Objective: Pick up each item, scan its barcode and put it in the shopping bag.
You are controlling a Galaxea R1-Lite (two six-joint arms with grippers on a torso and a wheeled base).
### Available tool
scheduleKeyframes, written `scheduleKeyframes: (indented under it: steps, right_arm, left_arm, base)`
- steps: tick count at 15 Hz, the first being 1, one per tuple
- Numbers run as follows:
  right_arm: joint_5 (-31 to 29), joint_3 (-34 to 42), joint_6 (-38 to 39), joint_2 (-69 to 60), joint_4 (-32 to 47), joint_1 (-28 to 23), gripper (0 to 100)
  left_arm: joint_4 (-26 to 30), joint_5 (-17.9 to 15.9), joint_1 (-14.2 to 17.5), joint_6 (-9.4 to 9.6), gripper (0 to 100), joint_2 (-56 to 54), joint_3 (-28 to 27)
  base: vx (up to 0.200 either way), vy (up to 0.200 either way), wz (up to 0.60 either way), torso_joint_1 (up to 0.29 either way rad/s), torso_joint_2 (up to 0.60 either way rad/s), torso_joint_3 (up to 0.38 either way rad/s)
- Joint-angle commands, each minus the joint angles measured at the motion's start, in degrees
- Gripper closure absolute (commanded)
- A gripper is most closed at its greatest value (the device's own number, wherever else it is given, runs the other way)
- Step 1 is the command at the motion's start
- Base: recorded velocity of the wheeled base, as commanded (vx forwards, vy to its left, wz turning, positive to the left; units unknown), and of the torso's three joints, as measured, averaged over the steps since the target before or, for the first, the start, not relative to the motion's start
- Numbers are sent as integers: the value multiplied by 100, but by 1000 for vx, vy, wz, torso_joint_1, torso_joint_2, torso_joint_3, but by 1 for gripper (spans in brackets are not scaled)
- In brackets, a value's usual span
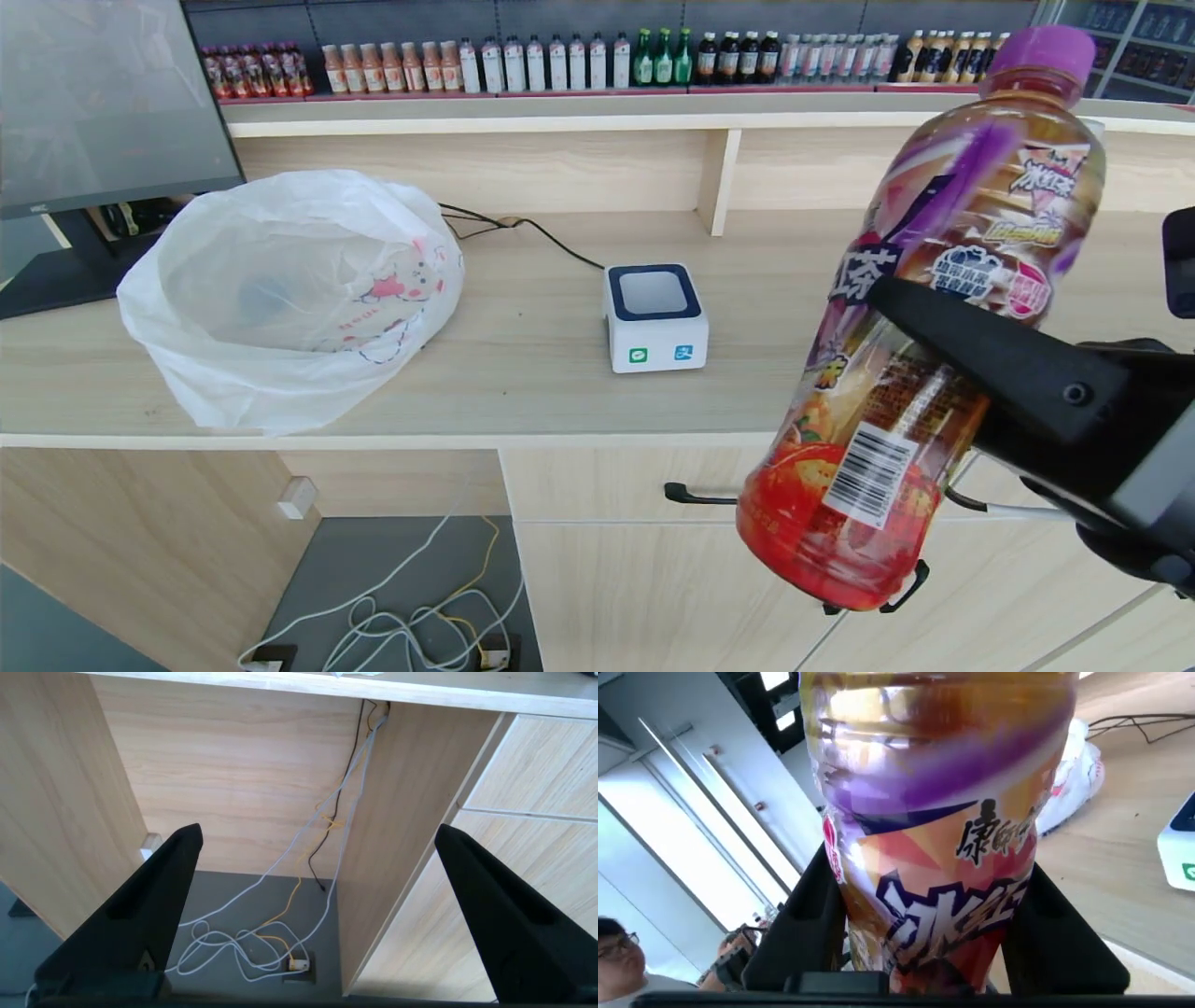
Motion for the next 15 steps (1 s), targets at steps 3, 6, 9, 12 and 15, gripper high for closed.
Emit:
scheduleKeyframes:
  steps: [3, 6, 9, 12, 15]
  right_arm:
    - [-8, -53, 226, 106, -148, 336, 100]
    - [-95, -264, 191, 545, -236, 679, 100]
    - [-350, -598, 200, 949, -280, 829, 100]
    - [-350, -598, 200, 958, -280, 969, 100]
    - [-359, -563, 209, 958, -280, 969, 100]
  left_arm:
    - [-1, 0, 1, -1, 0, 1, 0]
    - [-1, 0, 1, 8, 0, 1, 0]
    - [-1, 0, 1, -1, 0, 1, 0]
    - [-1, 0, 1, -1, 0, 1, 0]
    - [-1, 0, 1, -1, 0, 1, 0]
  base:
    - [0, 0, 0, 0, 0, 0]
    - [0, 0, 0, 0, 0, 0]
    - [0, 0, 0, 0, 0, 0]
    - [0, 0, 0, 0, 0, 0]
    - [0, 0, 0, 0, 0, 0]
